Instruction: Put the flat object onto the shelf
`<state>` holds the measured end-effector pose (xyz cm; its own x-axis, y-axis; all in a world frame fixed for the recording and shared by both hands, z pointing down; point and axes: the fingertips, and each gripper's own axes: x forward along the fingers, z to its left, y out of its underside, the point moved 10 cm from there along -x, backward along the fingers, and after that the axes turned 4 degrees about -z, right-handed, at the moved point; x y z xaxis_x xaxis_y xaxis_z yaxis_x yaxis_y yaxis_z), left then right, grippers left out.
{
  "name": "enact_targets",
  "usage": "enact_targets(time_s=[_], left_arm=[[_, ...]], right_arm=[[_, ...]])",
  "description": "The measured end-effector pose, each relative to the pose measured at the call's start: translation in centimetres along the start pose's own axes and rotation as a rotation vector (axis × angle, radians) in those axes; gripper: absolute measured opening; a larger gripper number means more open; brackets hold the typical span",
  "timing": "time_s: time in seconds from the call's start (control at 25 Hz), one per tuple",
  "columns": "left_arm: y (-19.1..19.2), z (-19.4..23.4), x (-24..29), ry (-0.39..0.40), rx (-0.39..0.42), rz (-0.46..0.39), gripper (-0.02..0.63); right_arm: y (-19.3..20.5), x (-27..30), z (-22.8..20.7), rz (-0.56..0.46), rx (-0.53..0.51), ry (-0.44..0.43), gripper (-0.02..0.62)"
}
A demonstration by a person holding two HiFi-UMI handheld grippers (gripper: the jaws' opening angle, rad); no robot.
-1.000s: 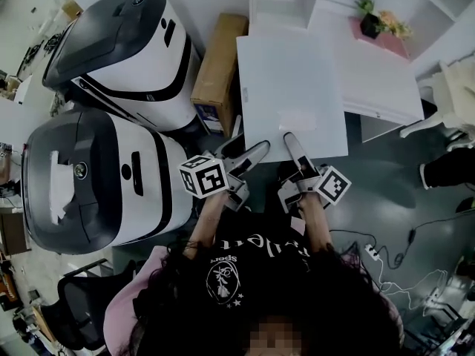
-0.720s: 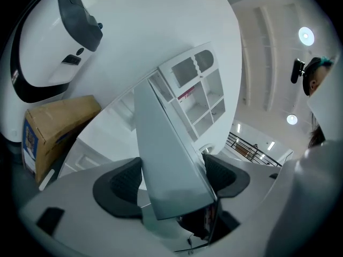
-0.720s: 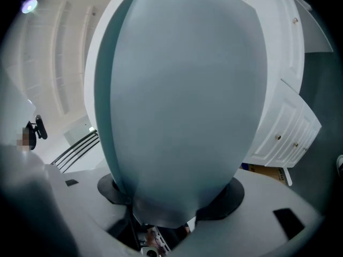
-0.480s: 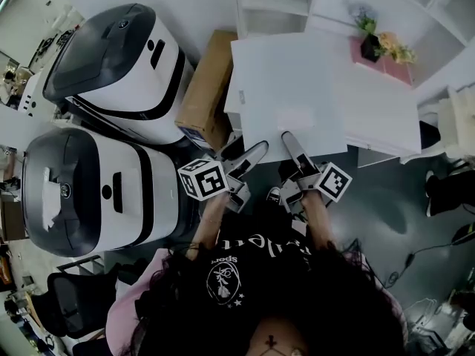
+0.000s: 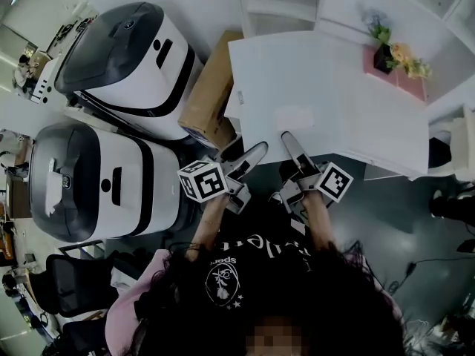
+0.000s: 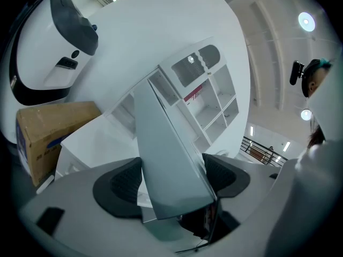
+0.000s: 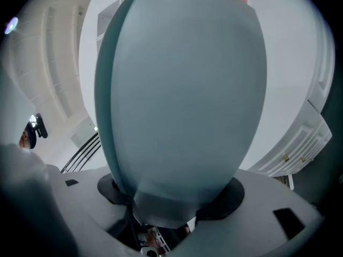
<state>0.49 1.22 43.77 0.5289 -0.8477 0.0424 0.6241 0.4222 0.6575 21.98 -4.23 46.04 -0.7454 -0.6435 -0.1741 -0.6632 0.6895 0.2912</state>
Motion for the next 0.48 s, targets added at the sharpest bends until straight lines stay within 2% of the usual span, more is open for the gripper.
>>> enact_targets(time_s=[0.24, 0.48], left_arm=[[-1.3, 0.4, 0.6, -0.020, 0.014, -0.024, 0.383], [-3.3, 2.0, 3.3, 0.009, 0.018, -0.025, 0.383]], right_arm=[[-0.8, 2.0, -0.2, 0.027, 0.005, -0.031, 0.316], [-2.8, 4.6, -1.0, 0.018, -0.012, -0.024, 0.316]])
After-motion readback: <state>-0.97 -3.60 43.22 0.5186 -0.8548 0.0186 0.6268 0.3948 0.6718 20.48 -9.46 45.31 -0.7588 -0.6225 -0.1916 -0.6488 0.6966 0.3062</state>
